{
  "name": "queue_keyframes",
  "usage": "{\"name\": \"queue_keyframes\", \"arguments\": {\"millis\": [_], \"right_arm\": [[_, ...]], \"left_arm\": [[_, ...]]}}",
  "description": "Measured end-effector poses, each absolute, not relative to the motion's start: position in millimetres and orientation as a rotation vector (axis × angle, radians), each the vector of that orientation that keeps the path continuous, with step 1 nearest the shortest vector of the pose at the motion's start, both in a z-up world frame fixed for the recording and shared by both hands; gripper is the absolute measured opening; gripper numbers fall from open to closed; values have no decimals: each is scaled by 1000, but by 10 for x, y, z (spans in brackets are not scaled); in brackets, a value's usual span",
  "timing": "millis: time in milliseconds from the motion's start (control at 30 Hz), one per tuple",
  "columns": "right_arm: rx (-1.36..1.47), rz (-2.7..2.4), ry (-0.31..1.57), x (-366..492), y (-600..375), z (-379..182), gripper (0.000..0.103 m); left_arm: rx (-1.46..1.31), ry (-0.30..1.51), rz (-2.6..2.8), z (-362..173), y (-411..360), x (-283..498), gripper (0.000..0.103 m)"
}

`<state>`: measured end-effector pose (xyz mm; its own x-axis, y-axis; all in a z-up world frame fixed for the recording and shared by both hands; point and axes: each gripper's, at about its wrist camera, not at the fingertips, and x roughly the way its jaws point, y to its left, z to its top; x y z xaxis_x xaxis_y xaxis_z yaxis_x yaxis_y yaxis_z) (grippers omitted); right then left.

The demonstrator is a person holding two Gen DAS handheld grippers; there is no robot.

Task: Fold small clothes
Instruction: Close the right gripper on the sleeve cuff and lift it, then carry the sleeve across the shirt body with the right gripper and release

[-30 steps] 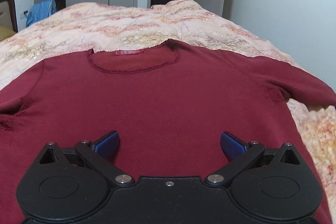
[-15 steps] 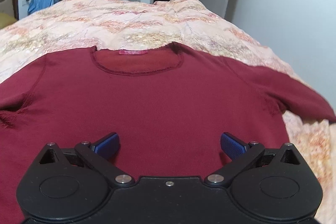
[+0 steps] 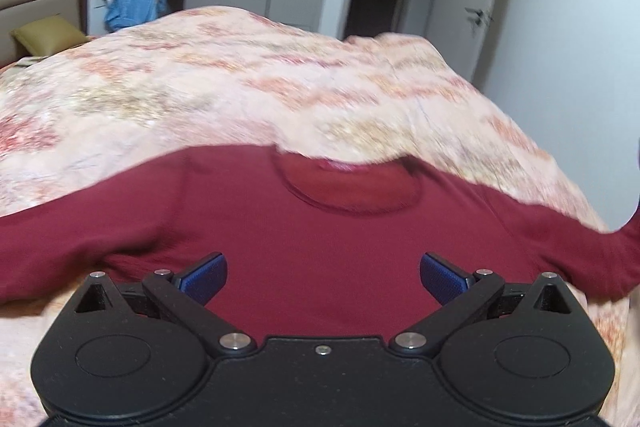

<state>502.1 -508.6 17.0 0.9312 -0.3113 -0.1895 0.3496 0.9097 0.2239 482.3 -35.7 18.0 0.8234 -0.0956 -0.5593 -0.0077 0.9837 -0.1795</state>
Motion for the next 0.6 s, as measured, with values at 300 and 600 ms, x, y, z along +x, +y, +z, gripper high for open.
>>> {"name": "queue_keyframes", "arguments": {"millis": [300, 600], "right_arm": [[-63, 38, 108, 5522, -3288, 719, 6], [-366, 306, 240, 5609, -1272, 359, 6]], "left_arm": [[-268, 544, 85, 325, 409, 4656, 102], [-303, 549, 204, 213, 1027, 4465, 102]]}}
